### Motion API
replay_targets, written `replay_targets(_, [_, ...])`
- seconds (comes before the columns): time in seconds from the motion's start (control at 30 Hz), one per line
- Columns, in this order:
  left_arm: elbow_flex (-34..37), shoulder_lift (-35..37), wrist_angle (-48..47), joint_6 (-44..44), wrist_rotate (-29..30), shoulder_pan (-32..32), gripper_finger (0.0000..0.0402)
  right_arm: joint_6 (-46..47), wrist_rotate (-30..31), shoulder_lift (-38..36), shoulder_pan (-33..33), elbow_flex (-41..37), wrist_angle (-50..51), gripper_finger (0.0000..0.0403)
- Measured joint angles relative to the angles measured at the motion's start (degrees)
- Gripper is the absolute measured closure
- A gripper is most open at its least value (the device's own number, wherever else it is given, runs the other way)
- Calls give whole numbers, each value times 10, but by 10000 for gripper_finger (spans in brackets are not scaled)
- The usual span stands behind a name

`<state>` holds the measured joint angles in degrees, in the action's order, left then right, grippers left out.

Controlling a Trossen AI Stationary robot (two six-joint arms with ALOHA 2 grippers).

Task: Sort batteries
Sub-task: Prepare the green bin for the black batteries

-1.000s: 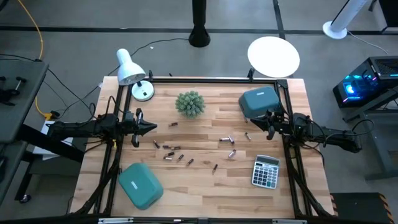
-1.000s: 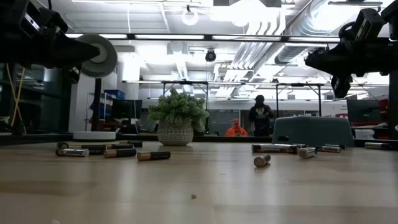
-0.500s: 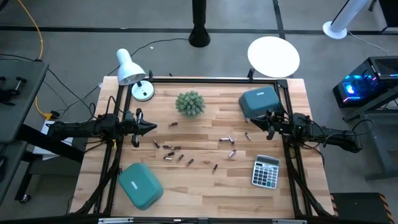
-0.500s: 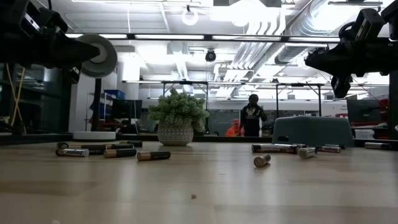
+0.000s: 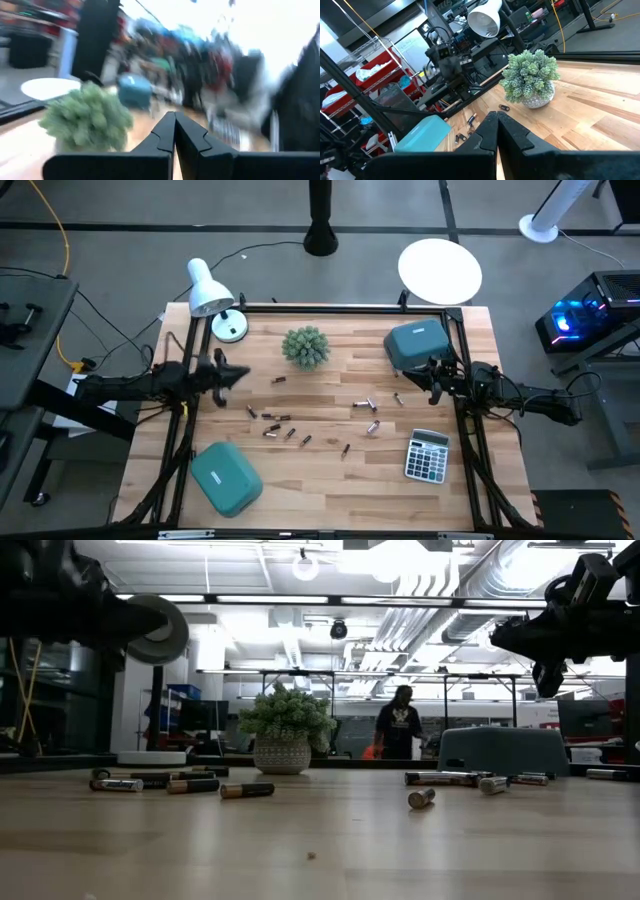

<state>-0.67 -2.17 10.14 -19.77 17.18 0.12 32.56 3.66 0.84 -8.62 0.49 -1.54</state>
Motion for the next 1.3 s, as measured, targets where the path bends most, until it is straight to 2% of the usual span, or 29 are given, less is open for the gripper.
replay_targets(0.1, [0,-37,124,-139,124,0,402,0,0,0,0,0,0,403])
replay_targets(0.17, [0,-73,192,-163,165,0,402,0,0,0,0,0,0,403])
replay_targets(0.3, [-25,-200,312,-188,154,-4,402,0,0,0,0,0,0,403])
replay_targets(0.43, [-126,-366,320,-184,120,-20,402,0,0,0,0,0,0,403])
replay_targets(0.6, [-272,-538,318,-176,-18,-25,402,-25,18,0,0,0,-19,403])
replay_targets(0.67, [-319,-589,320,-174,-71,-27,402,31,41,0,-1,0,-61,403])
replay_targets(0.77, [-382,-660,321,-185,-78,-29,402,165,75,2,-1,0,-133,403])
replay_targets(0.83, [-417,-693,314,-237,-88,-21,402,195,76,4,1,0,-183,403])
replay_targets(0.9, [-439,-708,311,-283,-164,-7,402,194,49,10,10,2,-244,403])
replay_targets(1.03, [-452,-704,313,-320,-463,19,402,167,32,47,44,40,-305,403])
replay_targets(1.07, [-451,-698,311,-343,-510,20,402,156,34,63,54,57,-307,403])
replay_targets(1.1, [-449,-693,308,-369,-532,14,402,144,39,83,64,72,-301,403])
replay_targets(1.2, [-433,-676,279,-400,-537,-30,402,105,58,170,90,129,-281,403])
replay_targets(1.3, [-422,-660,164,-409,-535,-111,402,75,59,277,106,188,-275,403])
